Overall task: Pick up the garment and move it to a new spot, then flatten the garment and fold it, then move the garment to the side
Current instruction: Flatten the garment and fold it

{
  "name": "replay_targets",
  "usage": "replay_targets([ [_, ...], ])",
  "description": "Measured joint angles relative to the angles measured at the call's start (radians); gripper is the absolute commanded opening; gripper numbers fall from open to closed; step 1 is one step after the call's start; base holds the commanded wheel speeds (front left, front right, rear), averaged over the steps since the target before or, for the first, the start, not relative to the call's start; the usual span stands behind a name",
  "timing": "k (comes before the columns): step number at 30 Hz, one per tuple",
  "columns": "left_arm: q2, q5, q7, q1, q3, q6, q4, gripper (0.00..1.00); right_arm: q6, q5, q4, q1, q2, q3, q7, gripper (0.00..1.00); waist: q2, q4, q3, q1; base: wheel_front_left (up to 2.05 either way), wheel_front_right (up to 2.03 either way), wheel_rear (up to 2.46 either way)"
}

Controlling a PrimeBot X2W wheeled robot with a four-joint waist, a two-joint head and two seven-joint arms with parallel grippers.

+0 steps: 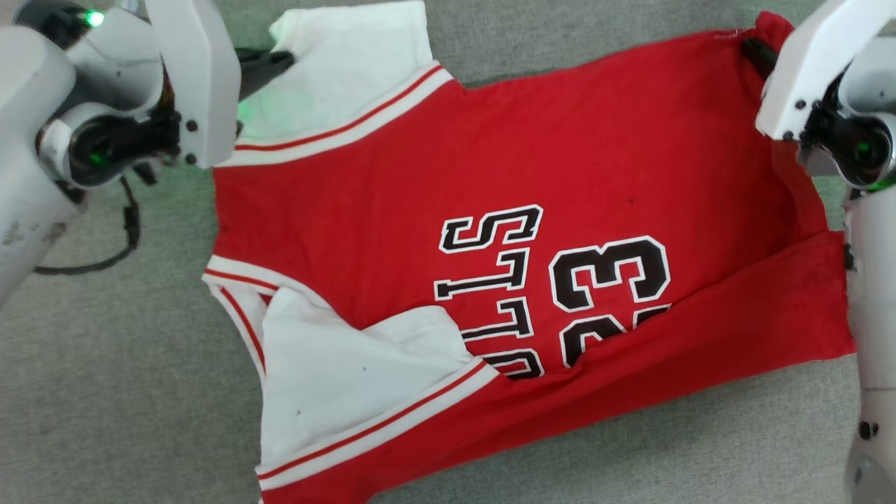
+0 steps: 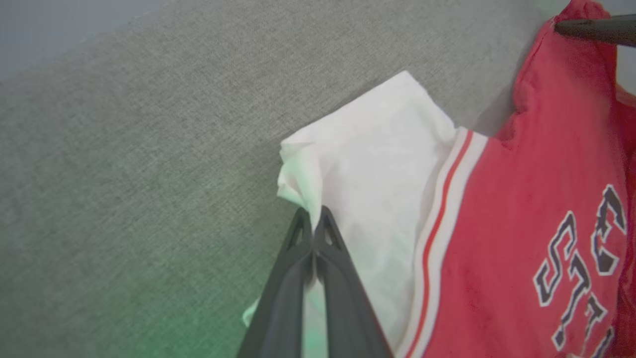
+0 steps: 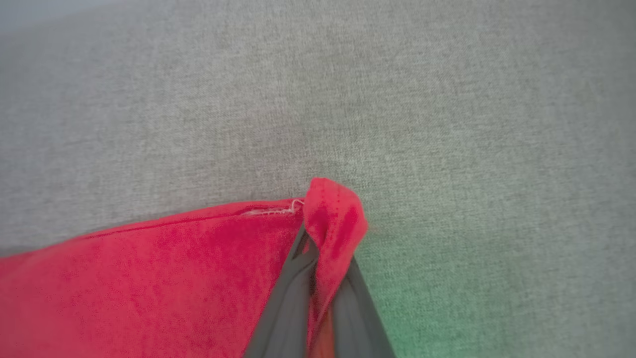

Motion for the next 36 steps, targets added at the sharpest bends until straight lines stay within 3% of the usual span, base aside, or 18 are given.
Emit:
replay_targets([
  [4,-0.004,-0.062,-0.08,0.016,0.019,0.0,-0.045,0.0,0.0,0.064,-0.072,0.059,-0.057,0.066,-0.021,0.0,0.0,0.01,-0.037,0.0,0.0,0.0,0.0],
  [8,0.038,-0.116,-0.155,0.07,0.023,0.0,-0.168,0.0,0.0,0.145,-0.193,0.152,-0.121,0.132,-0.024,0.0,0.0,0.02,-0.084,0.0,0.0,0.0,0.0],
  [16,0.205,-0.124,-0.332,0.226,0.016,0.0,-0.47,0.0,0.0,0.297,-0.508,0.432,-0.276,0.186,0.067,0.0,0.0,0.047,-0.185,0.0,0.0,0.0,0.0],
  [21,0.297,-0.101,-0.44,0.352,0.005,0.0,-0.599,0.0,0.0,0.364,-0.674,0.635,-0.352,0.152,0.132,0.0,0.0,0.074,-0.226,0.0,0.0,0.0,0.0],
  [29,0.378,-0.043,-0.569,0.544,-0.005,0.0,-0.701,0.0,0.0,0.378,-0.764,0.818,-0.371,0.045,0.123,0.0,0.0,0.114,-0.237,0.0,0.0,0.0,0.0],
  [36,0.381,-0.042,-0.615,0.686,-0.007,0.0,-0.694,0.0,0.0,0.365,-0.73,0.873,-0.343,0.001,0.053,0.0,0.0,0.124,-0.226,0.0,0.0,0.0,0.0],
])
